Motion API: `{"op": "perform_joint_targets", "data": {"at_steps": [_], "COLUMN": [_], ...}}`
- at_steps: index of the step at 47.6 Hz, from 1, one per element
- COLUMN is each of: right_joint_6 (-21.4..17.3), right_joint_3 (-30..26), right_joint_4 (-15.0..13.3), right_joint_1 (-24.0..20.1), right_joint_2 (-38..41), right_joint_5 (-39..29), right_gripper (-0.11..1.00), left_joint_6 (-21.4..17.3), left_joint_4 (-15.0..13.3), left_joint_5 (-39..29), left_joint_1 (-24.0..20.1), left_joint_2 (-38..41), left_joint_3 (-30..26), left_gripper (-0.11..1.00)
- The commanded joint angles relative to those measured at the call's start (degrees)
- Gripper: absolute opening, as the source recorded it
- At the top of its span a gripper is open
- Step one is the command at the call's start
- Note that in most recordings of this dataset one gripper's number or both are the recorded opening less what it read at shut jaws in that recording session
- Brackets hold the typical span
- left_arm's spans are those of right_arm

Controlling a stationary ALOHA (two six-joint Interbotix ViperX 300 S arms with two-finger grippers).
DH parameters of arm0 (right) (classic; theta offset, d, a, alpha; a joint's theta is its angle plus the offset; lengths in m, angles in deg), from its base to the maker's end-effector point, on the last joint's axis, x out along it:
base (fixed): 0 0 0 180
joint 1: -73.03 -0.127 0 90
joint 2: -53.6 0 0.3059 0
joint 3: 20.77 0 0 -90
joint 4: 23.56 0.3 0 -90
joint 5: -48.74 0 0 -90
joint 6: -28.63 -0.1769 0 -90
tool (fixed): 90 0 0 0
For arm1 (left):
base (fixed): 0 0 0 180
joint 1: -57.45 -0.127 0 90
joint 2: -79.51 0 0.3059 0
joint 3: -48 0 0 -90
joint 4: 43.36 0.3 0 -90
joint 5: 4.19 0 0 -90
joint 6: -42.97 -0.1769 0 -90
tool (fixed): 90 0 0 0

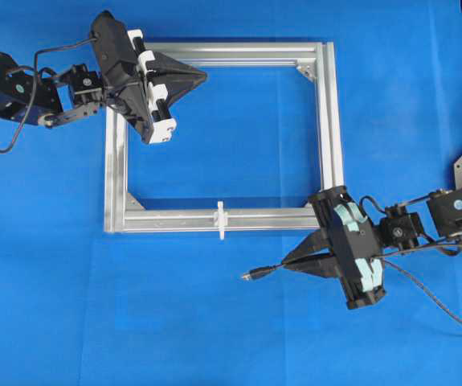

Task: Insert the wire through the string loop located in the center.
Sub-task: 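Carry the cable plug with the right gripper toward the white zip-tie loop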

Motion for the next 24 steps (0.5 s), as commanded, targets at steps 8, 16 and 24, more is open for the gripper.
{"op": "perform_joint_targets", "data": {"at_steps": [8,16,24], "right_joint_6": [0.0,0.0,-0.1], "right_joint_3": [-0.2,0.3,0.6], "right_joint_4": [0.2,0.3,0.3], "right_joint_1": [4.3,7.4,9.1], "right_joint_2": [-1.0,-1.0,-1.0], "right_joint_5": [0.2,0.2,0.2], "right_gripper": [-0.02,-0.02,-0.02], "left_joint_6": [0.3,0.3,0.3], "left_joint_4": [0.1,0.1,0.1], "left_joint_5": [0.5,0.5,0.5], "left_joint_1": [-0.1,0.0,-0.1], "left_joint_2": [-1.8,-1.8,-1.8], "left_joint_3": [-0.4,-0.4,-0.4], "left_gripper": [0.0,0.0,0.0]}}
